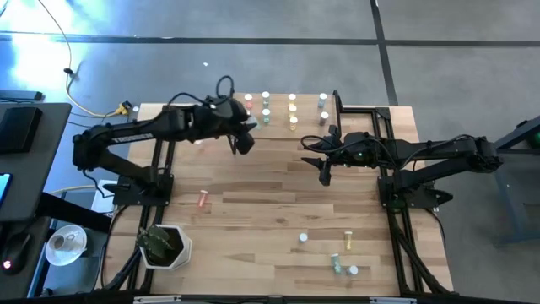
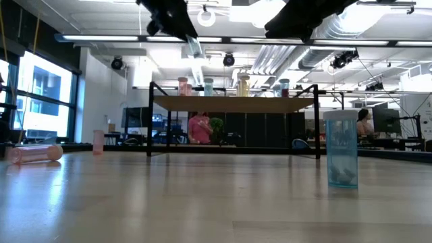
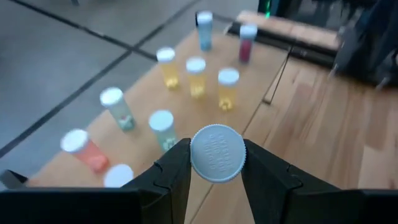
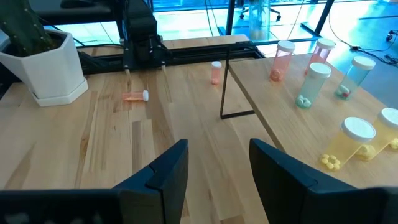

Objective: Pick and place medicine bottles onto shelf by color
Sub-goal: Put the light blue medicine bottle on the shelf

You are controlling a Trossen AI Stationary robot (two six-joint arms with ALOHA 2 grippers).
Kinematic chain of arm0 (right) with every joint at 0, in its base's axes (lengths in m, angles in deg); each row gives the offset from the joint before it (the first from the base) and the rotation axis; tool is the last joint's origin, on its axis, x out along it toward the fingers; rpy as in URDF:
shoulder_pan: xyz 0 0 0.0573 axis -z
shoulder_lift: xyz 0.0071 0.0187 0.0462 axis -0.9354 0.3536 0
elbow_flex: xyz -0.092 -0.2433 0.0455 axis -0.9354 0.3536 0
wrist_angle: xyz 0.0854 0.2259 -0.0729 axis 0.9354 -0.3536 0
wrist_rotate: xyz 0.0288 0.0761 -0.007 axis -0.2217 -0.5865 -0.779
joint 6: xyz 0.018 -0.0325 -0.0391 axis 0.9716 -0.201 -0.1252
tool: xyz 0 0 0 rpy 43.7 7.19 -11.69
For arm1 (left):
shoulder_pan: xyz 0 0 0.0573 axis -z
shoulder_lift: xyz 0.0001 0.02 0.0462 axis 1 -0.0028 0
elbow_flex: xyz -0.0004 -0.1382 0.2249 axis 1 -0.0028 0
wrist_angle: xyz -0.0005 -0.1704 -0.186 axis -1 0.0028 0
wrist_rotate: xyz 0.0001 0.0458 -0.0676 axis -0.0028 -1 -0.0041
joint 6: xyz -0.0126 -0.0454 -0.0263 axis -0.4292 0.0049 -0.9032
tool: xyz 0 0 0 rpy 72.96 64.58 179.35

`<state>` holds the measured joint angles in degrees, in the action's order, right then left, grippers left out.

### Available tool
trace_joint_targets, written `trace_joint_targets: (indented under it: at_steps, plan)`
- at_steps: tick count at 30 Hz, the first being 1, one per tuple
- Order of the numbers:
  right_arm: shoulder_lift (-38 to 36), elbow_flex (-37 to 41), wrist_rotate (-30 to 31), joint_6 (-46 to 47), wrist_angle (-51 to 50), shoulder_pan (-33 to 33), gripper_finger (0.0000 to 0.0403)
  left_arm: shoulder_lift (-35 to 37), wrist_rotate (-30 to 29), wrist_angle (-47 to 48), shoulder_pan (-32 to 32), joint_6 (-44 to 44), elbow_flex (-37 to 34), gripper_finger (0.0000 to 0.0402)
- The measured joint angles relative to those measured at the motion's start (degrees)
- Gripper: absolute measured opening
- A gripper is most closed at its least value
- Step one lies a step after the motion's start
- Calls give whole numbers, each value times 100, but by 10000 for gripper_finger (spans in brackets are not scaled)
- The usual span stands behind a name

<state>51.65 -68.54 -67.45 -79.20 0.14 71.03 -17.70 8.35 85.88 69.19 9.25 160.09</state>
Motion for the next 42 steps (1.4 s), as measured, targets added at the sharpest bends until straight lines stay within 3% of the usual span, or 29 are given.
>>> trace_joint_targets:
  at_steps: [11,21,32,42]
  plan:
    - [0,0,0,-2,-55,0,162,-829,27,-5,5,283,0,117]
    - [0,0,0,-2,-157,0,162,-1055,18,-236,-27,488,13,117]
    - [0,0,0,16,-181,0,162,-1054,40,103,-35,605,675,117]
    - [0,0,0,44,-192,0,162,-1626,-67,414,-85,846,941,117]
